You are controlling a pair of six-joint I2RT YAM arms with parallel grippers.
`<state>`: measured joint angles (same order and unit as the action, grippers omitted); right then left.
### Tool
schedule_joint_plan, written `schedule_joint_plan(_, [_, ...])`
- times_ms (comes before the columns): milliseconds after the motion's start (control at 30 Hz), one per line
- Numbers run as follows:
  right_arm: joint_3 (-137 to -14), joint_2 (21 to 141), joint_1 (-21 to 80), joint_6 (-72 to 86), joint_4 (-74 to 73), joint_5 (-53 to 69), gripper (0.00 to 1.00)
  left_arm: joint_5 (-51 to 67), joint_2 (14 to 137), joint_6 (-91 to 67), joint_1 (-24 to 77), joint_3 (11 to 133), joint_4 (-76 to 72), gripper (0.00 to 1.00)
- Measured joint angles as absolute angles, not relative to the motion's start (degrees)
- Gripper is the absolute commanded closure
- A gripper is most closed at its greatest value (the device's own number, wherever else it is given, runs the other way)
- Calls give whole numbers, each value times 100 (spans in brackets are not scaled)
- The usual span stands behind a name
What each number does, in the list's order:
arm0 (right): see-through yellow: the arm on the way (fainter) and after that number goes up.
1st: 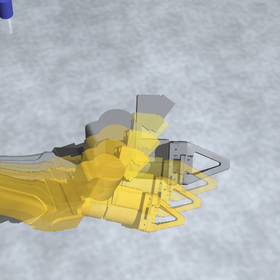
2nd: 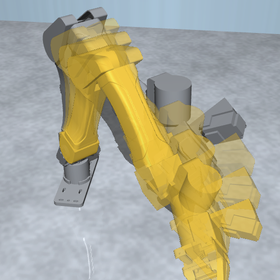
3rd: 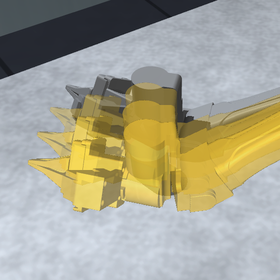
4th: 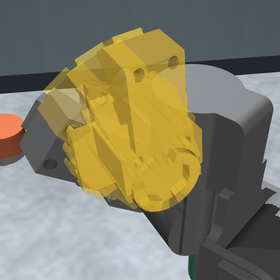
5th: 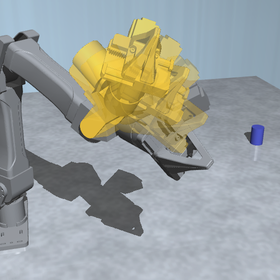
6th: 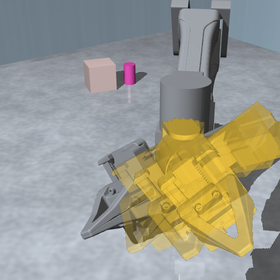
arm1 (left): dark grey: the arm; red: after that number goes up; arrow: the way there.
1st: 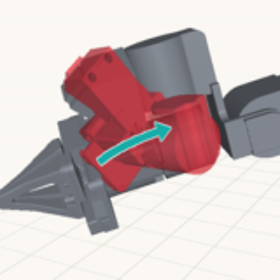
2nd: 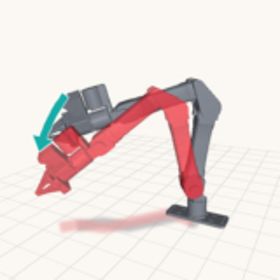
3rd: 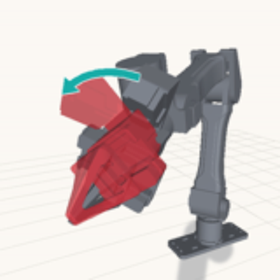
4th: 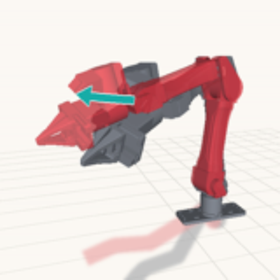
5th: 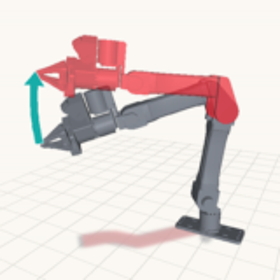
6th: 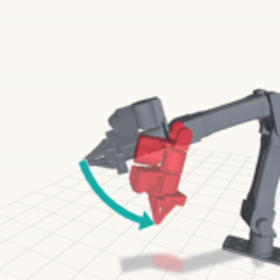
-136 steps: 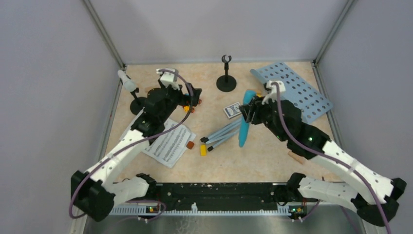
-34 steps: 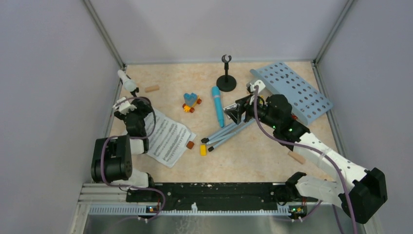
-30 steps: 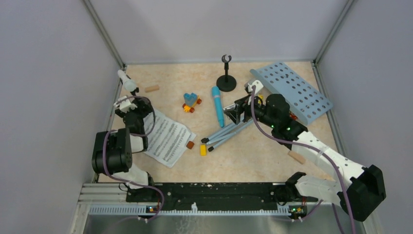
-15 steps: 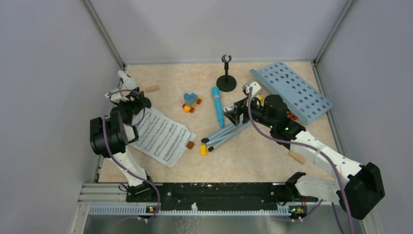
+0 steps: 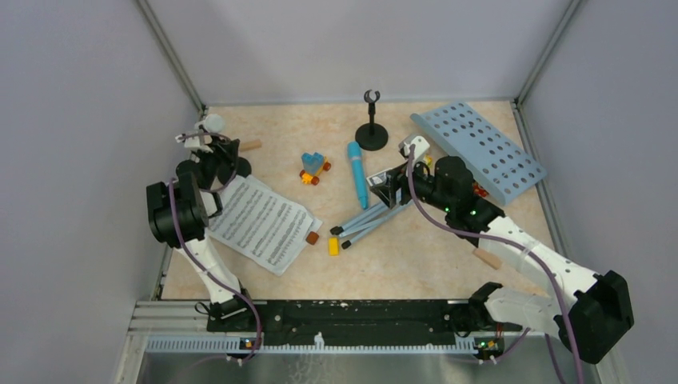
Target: Pack up the instrument practice props
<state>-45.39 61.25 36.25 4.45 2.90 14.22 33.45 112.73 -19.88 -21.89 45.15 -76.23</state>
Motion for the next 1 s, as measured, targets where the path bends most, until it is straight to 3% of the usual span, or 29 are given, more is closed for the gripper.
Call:
schedule_joint_plan(67, [-4539, 6106, 3625, 447, 285, 1415, 38, 3474, 11303, -1981, -2204, 4574, -7609, 66])
schedule_joint_plan(200, [-4525, 6104, 3625, 451, 255, 1409, 39, 3754, 11303, -1962, -2241, 4589, -7581, 99])
schedule_joint_plan(600, [-4392, 5841, 3625, 467, 198, 1378, 41, 4646, 11207, -2606, -2241, 4639, -7679, 100])
schedule_joint_plan(1000, [-4309, 5402, 3625, 462, 73, 1278, 42, 4969, 9795, -2936, -2032, 4897, -7778, 100])
